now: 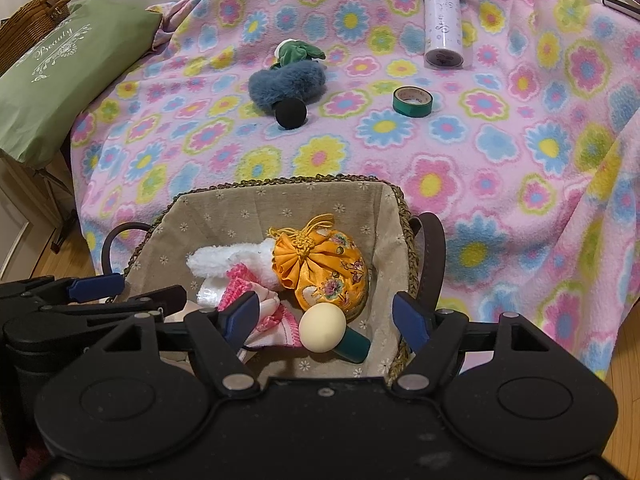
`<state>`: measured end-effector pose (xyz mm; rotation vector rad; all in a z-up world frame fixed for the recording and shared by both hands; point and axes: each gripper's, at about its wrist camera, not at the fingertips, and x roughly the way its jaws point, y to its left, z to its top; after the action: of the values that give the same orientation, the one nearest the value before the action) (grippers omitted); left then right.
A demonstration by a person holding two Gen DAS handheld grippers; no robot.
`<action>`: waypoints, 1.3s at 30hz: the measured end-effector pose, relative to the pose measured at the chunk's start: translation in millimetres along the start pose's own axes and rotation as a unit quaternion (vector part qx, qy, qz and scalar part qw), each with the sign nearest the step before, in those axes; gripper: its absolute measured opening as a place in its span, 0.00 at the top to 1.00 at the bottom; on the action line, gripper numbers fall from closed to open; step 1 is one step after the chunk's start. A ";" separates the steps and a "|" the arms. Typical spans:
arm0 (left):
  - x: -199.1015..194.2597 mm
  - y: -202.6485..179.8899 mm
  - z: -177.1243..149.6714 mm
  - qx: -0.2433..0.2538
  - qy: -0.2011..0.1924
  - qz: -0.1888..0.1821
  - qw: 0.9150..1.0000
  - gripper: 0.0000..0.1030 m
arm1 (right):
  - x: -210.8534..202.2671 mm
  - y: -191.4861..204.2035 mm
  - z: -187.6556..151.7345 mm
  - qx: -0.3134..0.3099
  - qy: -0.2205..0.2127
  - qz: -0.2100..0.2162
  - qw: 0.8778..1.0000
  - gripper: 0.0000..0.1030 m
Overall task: Organize soft objects
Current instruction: 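Open both grippers to drop the tape roll and stick into the basket, then lift the left tool toward the blue fluffy pom-pom while the right moves to the green tape roll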
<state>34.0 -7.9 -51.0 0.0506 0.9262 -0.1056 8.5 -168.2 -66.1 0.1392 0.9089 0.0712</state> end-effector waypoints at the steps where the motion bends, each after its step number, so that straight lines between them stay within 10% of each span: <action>1: -0.1 0.0 -0.2 0.000 0.000 0.000 1.000 0.36 | 0.0 0.0 0.0 0.000 0.000 0.000 1.000 0.29; 39: 10.6 4.7 51.1 0.014 -0.038 0.022 0.999 0.27 | 1.6 -19.6 49.0 0.015 -0.066 -0.037 0.997 0.16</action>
<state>81.5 -8.5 -28.7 0.0918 0.8481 -0.0799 48.2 -191.8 -40.6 0.1362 0.7836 -0.0205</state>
